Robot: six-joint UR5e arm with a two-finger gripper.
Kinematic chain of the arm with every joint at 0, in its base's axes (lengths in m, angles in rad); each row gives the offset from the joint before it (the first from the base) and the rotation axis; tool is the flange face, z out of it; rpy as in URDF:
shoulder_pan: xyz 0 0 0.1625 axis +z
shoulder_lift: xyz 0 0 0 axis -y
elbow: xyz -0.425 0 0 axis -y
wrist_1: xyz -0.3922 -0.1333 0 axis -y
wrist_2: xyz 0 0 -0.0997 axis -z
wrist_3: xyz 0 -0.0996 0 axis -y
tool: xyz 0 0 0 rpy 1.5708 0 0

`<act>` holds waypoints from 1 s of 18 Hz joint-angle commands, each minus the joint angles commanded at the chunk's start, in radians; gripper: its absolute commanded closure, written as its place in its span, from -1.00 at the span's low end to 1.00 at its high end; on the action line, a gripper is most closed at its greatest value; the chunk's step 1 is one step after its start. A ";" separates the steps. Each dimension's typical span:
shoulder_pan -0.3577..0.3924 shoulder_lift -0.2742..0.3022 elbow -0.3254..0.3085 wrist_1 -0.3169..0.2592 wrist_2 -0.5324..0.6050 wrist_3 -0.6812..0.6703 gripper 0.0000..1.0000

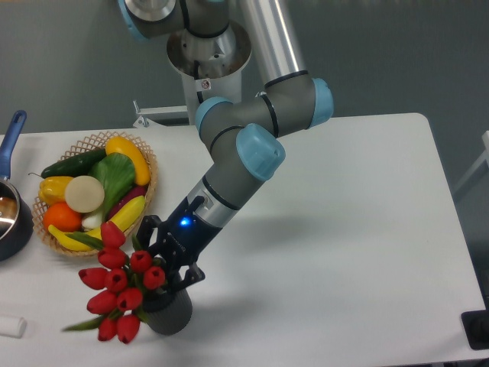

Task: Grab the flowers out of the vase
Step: 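Close the gripper around the tulip stems at the vase rim, then lift the gripped tulips upward out of the grey vase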

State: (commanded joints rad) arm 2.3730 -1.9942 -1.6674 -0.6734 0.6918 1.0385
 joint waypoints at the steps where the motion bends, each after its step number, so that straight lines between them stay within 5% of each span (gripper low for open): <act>1: 0.005 0.002 0.000 0.000 0.000 -0.002 -0.03; 18: 0.031 0.101 0.008 0.000 -0.008 -0.133 0.05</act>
State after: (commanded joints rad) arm 2.4037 -1.8930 -1.6598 -0.6734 0.6842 0.9052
